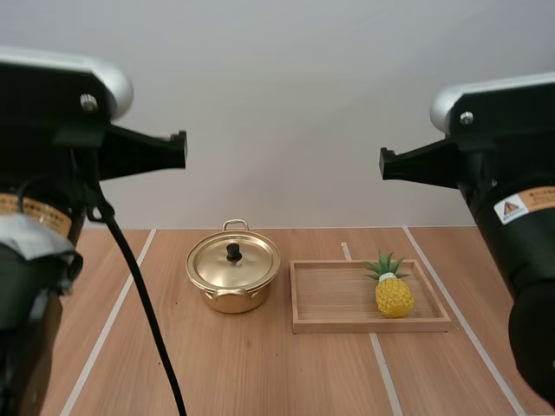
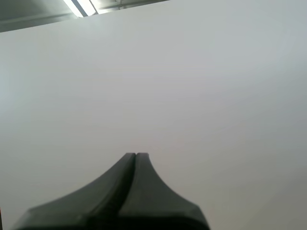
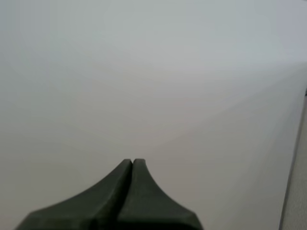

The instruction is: Open the pot, put the pineapple inside, and close it

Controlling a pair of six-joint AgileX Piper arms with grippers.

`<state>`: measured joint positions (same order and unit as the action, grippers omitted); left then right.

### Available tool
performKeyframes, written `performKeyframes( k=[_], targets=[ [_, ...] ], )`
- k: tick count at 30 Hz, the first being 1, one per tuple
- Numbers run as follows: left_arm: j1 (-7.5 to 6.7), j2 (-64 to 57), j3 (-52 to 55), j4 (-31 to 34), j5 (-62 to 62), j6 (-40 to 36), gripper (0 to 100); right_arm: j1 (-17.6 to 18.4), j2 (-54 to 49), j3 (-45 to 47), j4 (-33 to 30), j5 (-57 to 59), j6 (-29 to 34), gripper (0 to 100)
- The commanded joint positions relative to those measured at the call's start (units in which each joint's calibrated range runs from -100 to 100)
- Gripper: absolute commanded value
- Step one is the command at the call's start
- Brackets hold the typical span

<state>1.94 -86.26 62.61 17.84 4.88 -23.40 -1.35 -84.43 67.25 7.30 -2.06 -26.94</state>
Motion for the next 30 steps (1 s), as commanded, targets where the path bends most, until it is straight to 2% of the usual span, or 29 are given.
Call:
performKeyframes(
  k=[1, 8, 11, 13, 18, 20, 26, 30],
  targets=[
    [-0.17, 5.83, -6.51, -0.85, 5.67, -1.40, 0, 0.01, 4.57, -6.82, 0.08, 8.00, -0.64, 0],
    [-0.17, 21.19, -23.57, -0.96, 16.06, -1.40, 0, -0.06, 15.64, -21.68, 0.08, 24.15, 1.31, 0],
    [-0.17, 26.12, -29.10, -1.91, 19.32, 0.93, 0, -1.21, 19.68, -26.97, 0.08, 28.49, 2.42, 0],
    [-0.17, 29.07, -32.11, -5.89, 23.05, 4.51, 0, -2.40, 22.21, -29.69, 0.08, 30.91, 2.54, 0],
    [-0.17, 36.55, -38.03, -22.00, 35.74, 19.08, 0, -5.15, 28.18, -34.48, 0.08, 35.11, 4.67, 0],
    [-0.17, 38.85, -39.32, -25.80, 40.39, 22.61, 0, -5.86, 29.64, -35.03, 0.08, 36.68, 4.67, 0],
    [-0.17, 44.70, -41.24, -27.95, 48.38, 26.23, 0, -6.20, 32.53, -35.03, -0.65, 41.61, 4.67, 0],
    [-0.17, 47.26, -41.24, -33.07, 49.69, 31.90, 0, -6.20, 33.96, -35.03, -0.71, 41.68, 4.67, 0]
  ],
)
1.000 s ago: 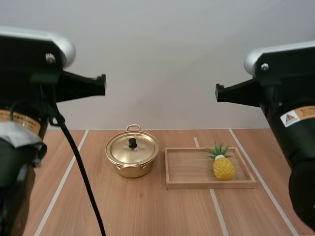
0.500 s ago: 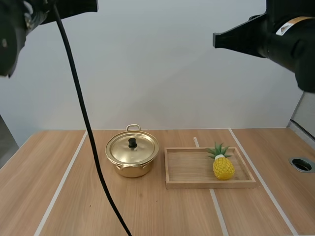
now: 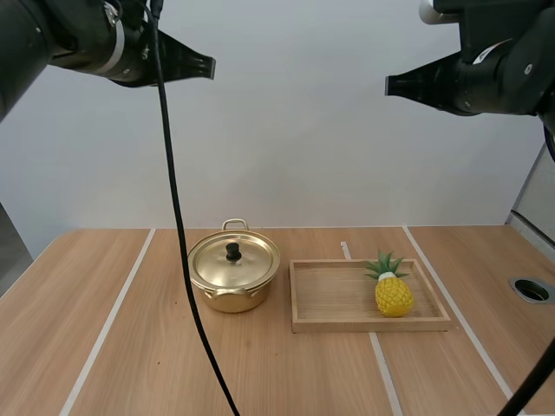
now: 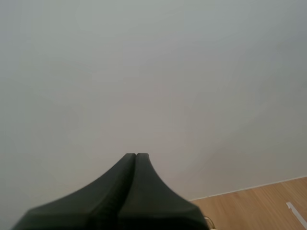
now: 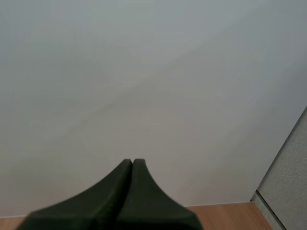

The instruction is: Open the pot, put the pineapple inside, and close it

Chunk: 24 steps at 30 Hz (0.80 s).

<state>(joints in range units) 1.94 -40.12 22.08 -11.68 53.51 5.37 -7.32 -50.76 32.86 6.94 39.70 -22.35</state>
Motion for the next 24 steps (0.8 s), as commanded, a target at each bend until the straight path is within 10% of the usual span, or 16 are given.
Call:
performKeyframes(
  k=[1, 16, 19, 22, 24],
  targets=[
    [-0.17, 1.69, -0.71, -4.41, 2.06, 4.19, 0, -0.23, 0.80, -0.64, -0.69, 0.16, 0.08, 0],
    [-0.17, 7.42, -2.65, -11.35, 29.68, 11.50, 5, -0.23, 1.87, -0.64, -2.91, 7.81, 0.08, 0],
    [-0.17, 6.94, -2.78, -11.85, 29.32, 11.50, 33, -0.23, 1.87, -0.64, -3.66, 9.19, -0.03, 0],
    [-0.17, 6.22, -2.90, -13.85, 28.10, 11.50, 91, -0.23, 1.87, -0.64, -4.23, 10.40, -0.03, 0],
    [-0.17, 6.07, -3.05, -14.41, 26.72, 11.50, 100, -0.23, 1.87, -0.64, -4.34, 10.59, -0.03, 0]
  ],
)
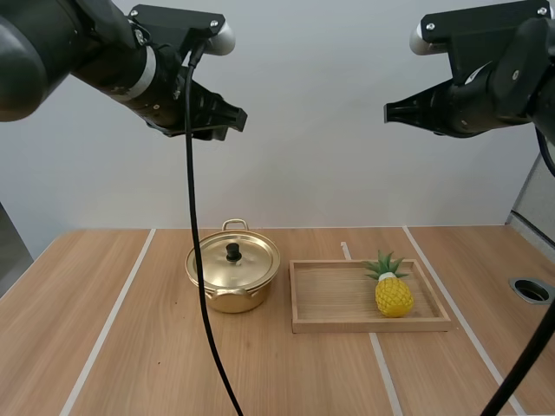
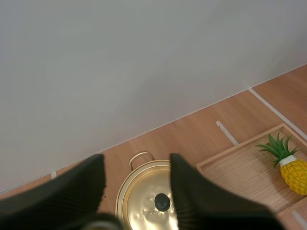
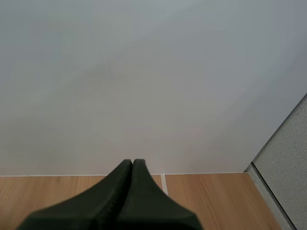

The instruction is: Open the pot, put the pineapple inside, and close it

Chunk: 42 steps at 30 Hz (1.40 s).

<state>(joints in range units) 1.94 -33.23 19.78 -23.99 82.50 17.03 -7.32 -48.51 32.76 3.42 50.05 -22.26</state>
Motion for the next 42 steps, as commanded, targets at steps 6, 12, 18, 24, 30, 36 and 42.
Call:
performKeyframes(
  k=[6, 12, 18, 24, 30, 36, 42],
  targets=[
    [-0.17, -0.96, -0.75, -0.13, -0.74, -0.04, 100, -0.23, -0.38, -0.54, -1.58, 1.56, -0.12, 0],
    [-0.17, -0.96, -0.60, -0.19, 2.24, -0.04, 100, -0.23, -0.38, -0.54, -1.67, 4.58, -0.12, 0],
    [-0.17, 0.33, 1.00, -0.19, 0.87, 0.66, 100, -0.23, -0.38, -0.54, -1.67, 6.82, -0.12, 0],
    [-0.17, 3.34, 3.61, -1.22, 0.87, 1.09, 100, -0.23, -0.38, -0.54, -1.67, 10.26, -0.12, 0],
    [-0.17, 7.10, 7.07, -3.04, -0.86, 3.25, 100, -0.23, -0.38, -0.54, -1.67, 14.01, -0.12, 0],
    [-0.17, 11.04, 10.06, -3.58, -3.27, 5.67, 100, -0.23, -0.38, -0.54, -1.67, 18.42, -0.12, 0],
    [-0.17, 16.17, 10.81, -4.34, -3.27, 7.27, 100, -0.23, -0.38, -0.54, -1.67, 20.65, -0.12, 0]
  ],
)
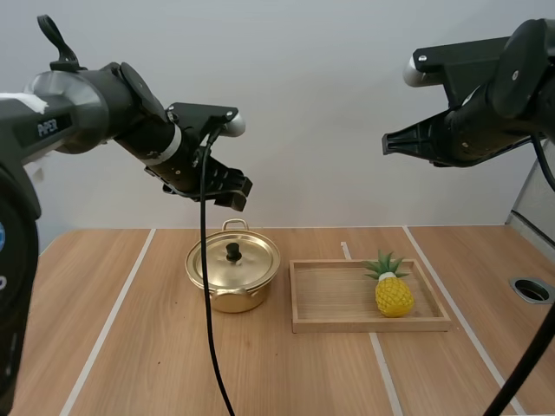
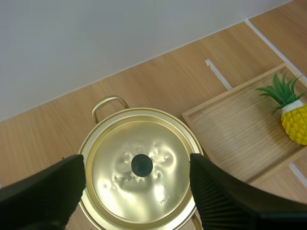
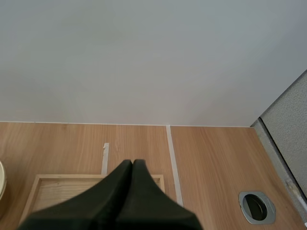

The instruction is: Open the pot, put the pineapple inside, and close it

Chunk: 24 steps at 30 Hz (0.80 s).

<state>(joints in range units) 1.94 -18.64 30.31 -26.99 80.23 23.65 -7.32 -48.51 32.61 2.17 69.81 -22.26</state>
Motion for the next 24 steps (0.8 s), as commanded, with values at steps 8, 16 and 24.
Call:
performKeyframes(
  k=[8, 16, 24],
  targets=[
    [-0.17, 7.37, 0.29, -3.48, 0.51, 1.54, 100, -0.23, -0.38, -0.39, -0.41, 0.88, -0.12, 0],
    [-0.17, 11.95, 0.41, -4.86, 0.12, 2.98, 100, -0.23, -0.38, -0.39, -0.41, 0.88, -0.12, 0],
    [-0.17, 16.25, 0.41, -5.22, 0.35, 4.50, 100, -0.23, -0.38, -0.39, 0.05, 0.90, -0.12, 0]
  ],
)
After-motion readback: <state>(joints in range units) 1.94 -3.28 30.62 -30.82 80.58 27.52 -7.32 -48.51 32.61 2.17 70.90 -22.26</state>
